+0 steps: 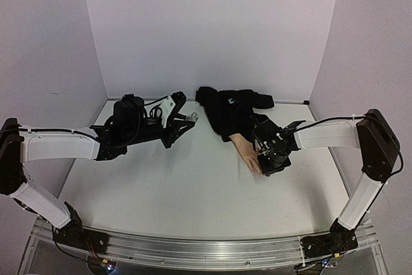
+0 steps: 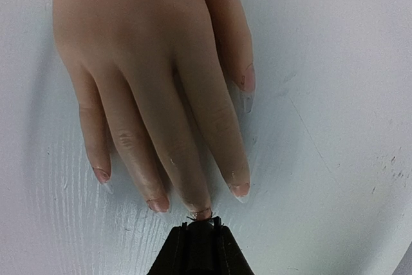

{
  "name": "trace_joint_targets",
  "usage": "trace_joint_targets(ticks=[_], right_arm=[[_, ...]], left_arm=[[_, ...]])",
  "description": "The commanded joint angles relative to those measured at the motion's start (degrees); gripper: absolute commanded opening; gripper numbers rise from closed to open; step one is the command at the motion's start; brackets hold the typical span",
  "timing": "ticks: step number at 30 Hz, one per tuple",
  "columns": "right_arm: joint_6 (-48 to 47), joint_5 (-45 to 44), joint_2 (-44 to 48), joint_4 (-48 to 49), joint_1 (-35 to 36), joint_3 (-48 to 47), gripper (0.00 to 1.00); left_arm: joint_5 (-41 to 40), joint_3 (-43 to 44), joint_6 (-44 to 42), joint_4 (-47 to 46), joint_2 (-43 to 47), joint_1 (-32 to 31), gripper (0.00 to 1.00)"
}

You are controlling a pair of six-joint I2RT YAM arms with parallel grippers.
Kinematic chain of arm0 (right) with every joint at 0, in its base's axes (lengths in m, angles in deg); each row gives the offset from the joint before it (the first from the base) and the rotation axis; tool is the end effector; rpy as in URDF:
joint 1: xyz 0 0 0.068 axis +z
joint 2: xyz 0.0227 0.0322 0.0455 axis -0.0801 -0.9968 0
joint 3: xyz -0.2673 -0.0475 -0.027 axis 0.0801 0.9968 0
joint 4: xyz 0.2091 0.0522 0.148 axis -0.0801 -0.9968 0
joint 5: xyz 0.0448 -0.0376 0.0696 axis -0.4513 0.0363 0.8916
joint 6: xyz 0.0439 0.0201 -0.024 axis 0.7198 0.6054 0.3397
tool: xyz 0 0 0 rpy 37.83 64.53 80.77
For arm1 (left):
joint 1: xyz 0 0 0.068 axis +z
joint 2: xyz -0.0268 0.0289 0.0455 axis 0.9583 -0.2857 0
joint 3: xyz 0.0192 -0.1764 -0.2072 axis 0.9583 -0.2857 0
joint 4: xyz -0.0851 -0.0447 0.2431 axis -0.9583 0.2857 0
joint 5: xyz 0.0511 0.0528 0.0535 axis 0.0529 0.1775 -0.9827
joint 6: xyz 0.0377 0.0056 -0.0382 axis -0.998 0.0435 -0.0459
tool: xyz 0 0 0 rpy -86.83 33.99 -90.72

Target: Paint the nails

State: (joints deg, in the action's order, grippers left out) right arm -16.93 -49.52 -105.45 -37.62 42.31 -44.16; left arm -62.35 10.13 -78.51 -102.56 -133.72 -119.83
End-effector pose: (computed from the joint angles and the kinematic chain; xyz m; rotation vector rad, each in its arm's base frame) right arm 0.2607 0.1953 0.1619 -0.4501 2.7618 0.0310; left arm 0.2214 -0.2447 0.2768 1.0234 1.4689 -0.6359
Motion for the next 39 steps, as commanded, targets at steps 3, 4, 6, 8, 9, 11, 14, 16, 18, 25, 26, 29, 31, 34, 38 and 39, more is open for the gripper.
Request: trace_joint_targets(ticks=[3, 4, 6, 8, 9, 11, 14, 16, 18, 25, 26, 29, 31, 34, 38, 39], right_arm=[[1.1, -1.8, -0.7, -1.2, 0.4, -1.7, 0.00], [1.1, -1.8, -0.7, -1.2, 0.4, -1.6, 0.00], [1.2, -1.8, -0.5, -1.2, 0.4, -1.4, 0.00], [1.2, -1.6, -0.4, -1.2, 0.4, -1.4, 0.00], [1.2, -1.6, -0.4, -1.2, 0.4, -1.3, 0.00], [1.2, -1.5, -0.3, -1.2, 0.4, -1.3, 0.00], [1.3, -1.4, -0.3, -1.2, 0.4, -1.1, 0.00], [1.3, -1.4, -0.3, -1.2, 0.4, -1.1, 0.00], [1.3, -1.4, -0.4, -1.2, 0.4, -1.1, 0.00], [1.4, -1.3, 0.0, -1.2, 0.4, -0.9, 0.00], [1.4, -1.3, 0.0, -1.2, 0.4, -0.8, 0.00], [1.7, -1.2, 0.4, -1.3, 0.4, -0.6, 0.00], [1.9, -1.6, 1.3, -1.7, 0.4, -0.4, 0.00], [1.8, -3.0, 4.5, -2.3, 0.4, 0.3, 0.00], [1.4, -2.6, 8.3, -2.4, 0.4, 0.9, 0.00], [1.3, -2.5, 8.8, -2.4, 0.4, 0.9, 0.00]], left_arm=[[-0.4, -0.1, -0.7, -2.4, 2.5, 0.4, 0.00], [-0.3, -0.1, -0.7, -2.4, 2.5, 0.4, 0.00], [-0.3, -0.1, -0.7, -2.4, 2.5, 0.4, 0.00], [-0.3, -0.1, -0.7, -2.4, 2.5, 0.3, 0.00], [-0.3, -0.1, -0.7, -2.4, 2.5, 0.3, 0.00], [-0.2, -0.2, -0.6, -2.4, 2.5, 0.4, 0.00], [-0.3, -0.3, -0.6, -2.4, 2.5, 0.4, 0.00], [-0.3, -0.4, -0.6, -2.4, 2.7, 0.4, 0.00], [-0.3, -0.4, -0.6, -2.4, 2.7, 0.4, 0.00], [-0.3, -0.4, -0.6, -2.4, 2.8, 0.4, 0.00], [-0.3, -0.4, -0.6, -2.4, 2.7, 0.4, 0.00], [-0.3, -0.4, -0.5, -2.4, 2.8, 0.4, 0.00], [-0.3, -0.5, -0.5, -2.4, 2.8, 0.4, 0.00], [-0.4, -0.5, -0.6, -2.3, 2.9, 0.4, 0.00], [-0.1, -0.4, -0.3, -2.6, 2.6, 0.3, 0.00], [-0.1, -0.4, -0.2, -2.7, 2.5, 0.4, 0.00]])
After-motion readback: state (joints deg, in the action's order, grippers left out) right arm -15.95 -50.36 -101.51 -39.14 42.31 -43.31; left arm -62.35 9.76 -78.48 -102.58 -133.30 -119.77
